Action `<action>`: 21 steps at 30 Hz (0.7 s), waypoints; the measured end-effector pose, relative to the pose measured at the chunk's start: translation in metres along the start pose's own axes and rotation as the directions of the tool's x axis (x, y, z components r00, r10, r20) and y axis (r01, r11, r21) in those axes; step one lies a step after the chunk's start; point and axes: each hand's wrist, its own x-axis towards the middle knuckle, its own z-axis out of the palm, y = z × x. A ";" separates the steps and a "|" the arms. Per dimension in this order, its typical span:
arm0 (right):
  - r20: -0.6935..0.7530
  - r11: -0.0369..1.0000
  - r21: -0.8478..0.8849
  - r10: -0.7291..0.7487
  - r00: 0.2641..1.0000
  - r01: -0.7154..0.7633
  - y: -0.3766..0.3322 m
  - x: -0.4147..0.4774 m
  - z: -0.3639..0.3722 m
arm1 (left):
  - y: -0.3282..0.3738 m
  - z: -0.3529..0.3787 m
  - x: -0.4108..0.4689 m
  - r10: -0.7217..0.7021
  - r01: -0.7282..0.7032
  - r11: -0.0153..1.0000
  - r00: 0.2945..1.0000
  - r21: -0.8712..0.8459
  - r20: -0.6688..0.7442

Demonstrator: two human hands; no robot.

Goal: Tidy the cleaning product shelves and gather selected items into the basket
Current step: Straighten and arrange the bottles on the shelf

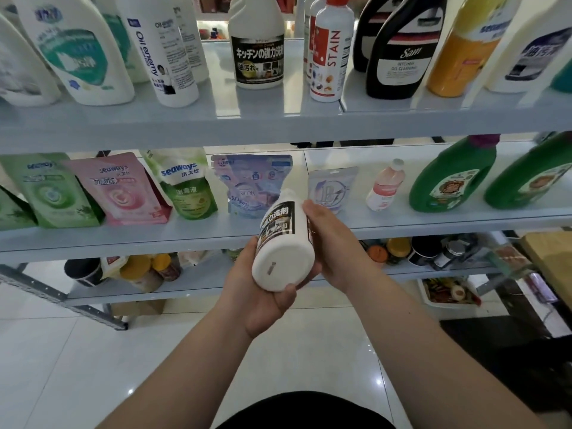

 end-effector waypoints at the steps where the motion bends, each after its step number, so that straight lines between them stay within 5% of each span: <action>1: -0.005 1.000 -0.003 -0.007 1.000 0.007 0.001 -0.002 0.002 | 0.001 -0.003 0.000 0.001 -0.001 1.000 1.000 0.005 0.006; 7: 0.066 0.991 -0.105 -0.076 0.995 0.082 0.002 -0.008 0.014 | 0.009 -0.016 -0.009 0.240 -0.209 0.932 0.968 0.297 -0.073; 12: 0.146 0.948 -0.247 -0.167 0.975 0.200 0.008 -0.019 0.029 | 0.025 -0.026 -0.029 0.400 -0.446 0.666 0.890 0.598 0.219; 14: 0.169 0.939 -0.245 -0.202 0.965 0.240 0.011 -0.024 0.037 | 0.032 -0.030 -0.036 0.477 -0.487 0.499 0.845 0.717 0.242; 17: 0.152 0.894 -0.344 -0.250 0.956 0.288 0.004 -0.032 0.048 | 0.041 -0.037 -0.049 0.660 -0.368 0.081 0.716 0.926 0.227; 21: 0.083 0.658 -0.658 -0.419 0.904 0.366 -0.012 -0.039 0.065 | 0.054 -0.052 -0.062 0.705 -0.270 -0.272 0.597 0.924 0.382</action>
